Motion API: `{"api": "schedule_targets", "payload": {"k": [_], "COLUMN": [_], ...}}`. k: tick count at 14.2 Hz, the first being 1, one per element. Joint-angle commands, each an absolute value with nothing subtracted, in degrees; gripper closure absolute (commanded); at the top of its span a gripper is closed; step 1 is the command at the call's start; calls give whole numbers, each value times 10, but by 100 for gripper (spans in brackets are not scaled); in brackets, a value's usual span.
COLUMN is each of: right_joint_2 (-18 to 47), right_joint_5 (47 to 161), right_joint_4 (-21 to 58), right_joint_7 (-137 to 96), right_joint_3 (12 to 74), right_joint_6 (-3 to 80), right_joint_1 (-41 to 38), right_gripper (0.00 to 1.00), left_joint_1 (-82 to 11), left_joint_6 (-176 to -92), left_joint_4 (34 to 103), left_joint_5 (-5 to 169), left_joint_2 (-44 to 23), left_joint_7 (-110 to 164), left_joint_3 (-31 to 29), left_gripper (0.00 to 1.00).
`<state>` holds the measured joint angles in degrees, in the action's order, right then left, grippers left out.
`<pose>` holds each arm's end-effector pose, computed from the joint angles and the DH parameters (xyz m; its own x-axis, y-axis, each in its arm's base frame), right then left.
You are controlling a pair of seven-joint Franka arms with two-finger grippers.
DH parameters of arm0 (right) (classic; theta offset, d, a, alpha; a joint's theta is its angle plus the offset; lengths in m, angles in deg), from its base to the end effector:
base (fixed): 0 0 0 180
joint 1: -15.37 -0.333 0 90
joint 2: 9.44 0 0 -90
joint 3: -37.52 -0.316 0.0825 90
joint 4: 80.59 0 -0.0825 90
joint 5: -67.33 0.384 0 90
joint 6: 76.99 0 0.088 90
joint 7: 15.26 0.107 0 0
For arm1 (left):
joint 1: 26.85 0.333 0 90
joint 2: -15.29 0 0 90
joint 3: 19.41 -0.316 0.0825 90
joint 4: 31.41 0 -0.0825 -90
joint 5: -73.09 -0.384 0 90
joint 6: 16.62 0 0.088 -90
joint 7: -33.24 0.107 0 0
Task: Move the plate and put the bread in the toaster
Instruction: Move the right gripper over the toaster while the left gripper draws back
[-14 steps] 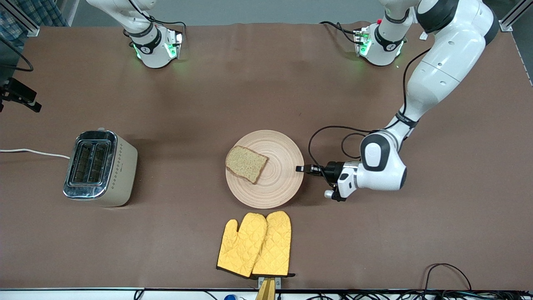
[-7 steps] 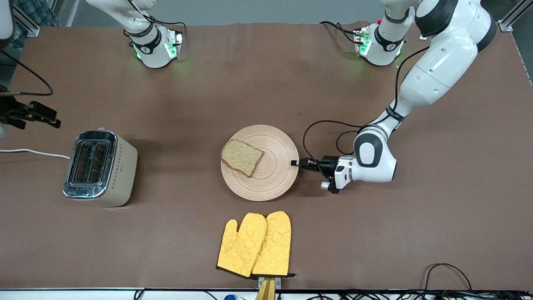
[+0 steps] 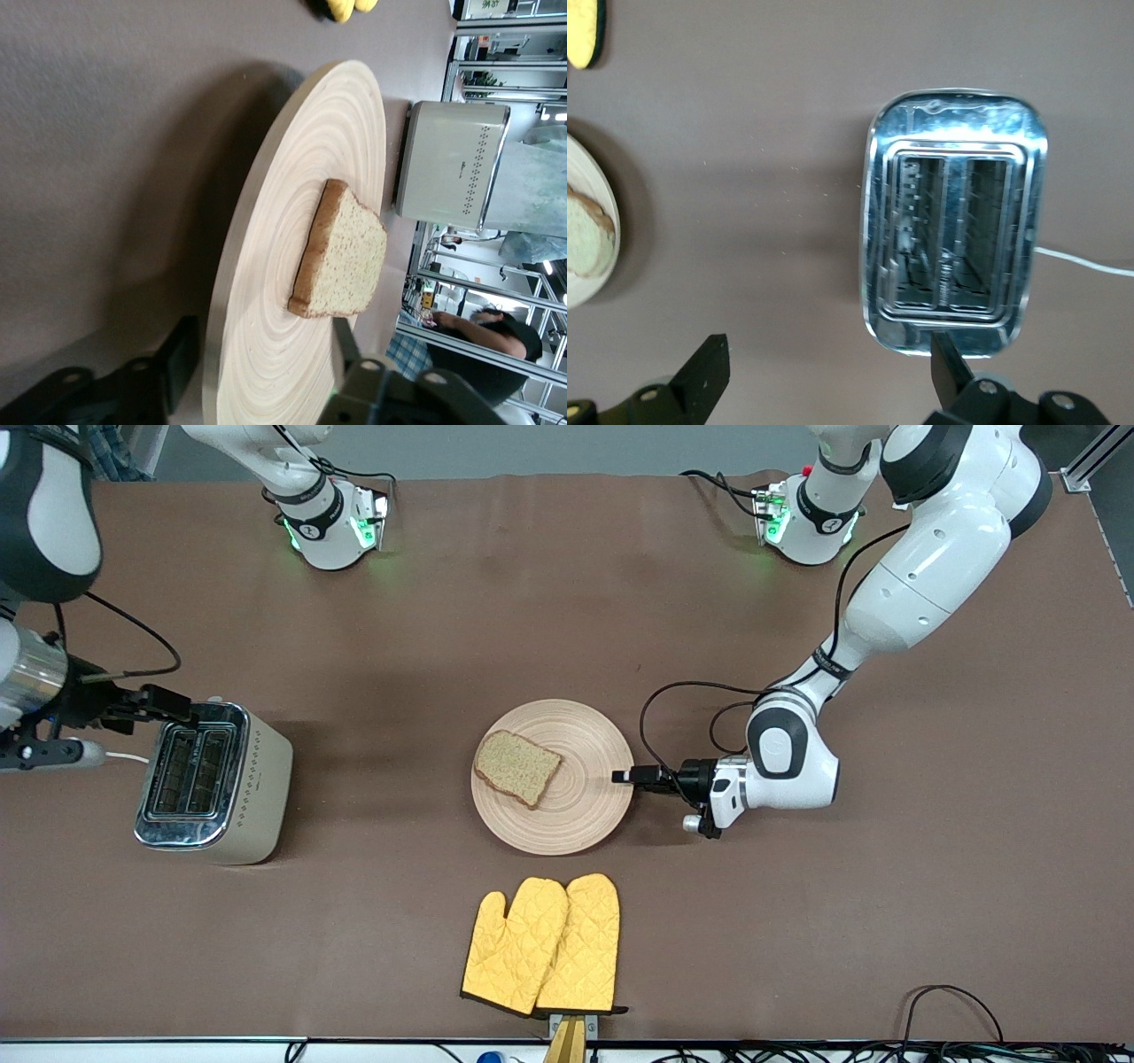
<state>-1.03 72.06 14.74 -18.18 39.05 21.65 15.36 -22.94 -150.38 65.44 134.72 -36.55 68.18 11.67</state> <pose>0.5987 -0.0074 0.5084 0.9963 0.0119 -0.0853 0.0050 -0.9967 -0.0807 0.5966 -0.2869 0.1312 0.9888 -0.0897 -0.1192 0.0667 -0.4494 0.8908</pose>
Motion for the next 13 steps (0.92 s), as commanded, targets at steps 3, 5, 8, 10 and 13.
{"api": "schedule_targets", "payload": {"k": [3,5,8,10,13], "right_joint_2": [12,33,77,104,144], "right_joint_5": [729,749,785,798,856], "right_joint_4": [171,184,194,200,207], "right_joint_7": [-78,-34,28,49,53], "right_joint_3": [391,391,391,391,391], "right_joint_6": [271,302,347,367,423], "right_joint_1": [98,70,29,7,-29], "right_gripper": [0,0,0,0,0], "left_joint_1": [-186,-155,-142,-132,-111], "left_joint_6": [-1506,-1503,-1501,-1497,-1497], "left_joint_4": [660,642,621,621,619], "left_joint_5": [1316,1236,1143,1067,939], "left_joint_2": [-307,-295,-251,-222,-194], "left_joint_7": [608,538,437,372,318], "left_joint_3": [113,114,114,113,113], "left_gripper": [0,0,0,0,0]}}
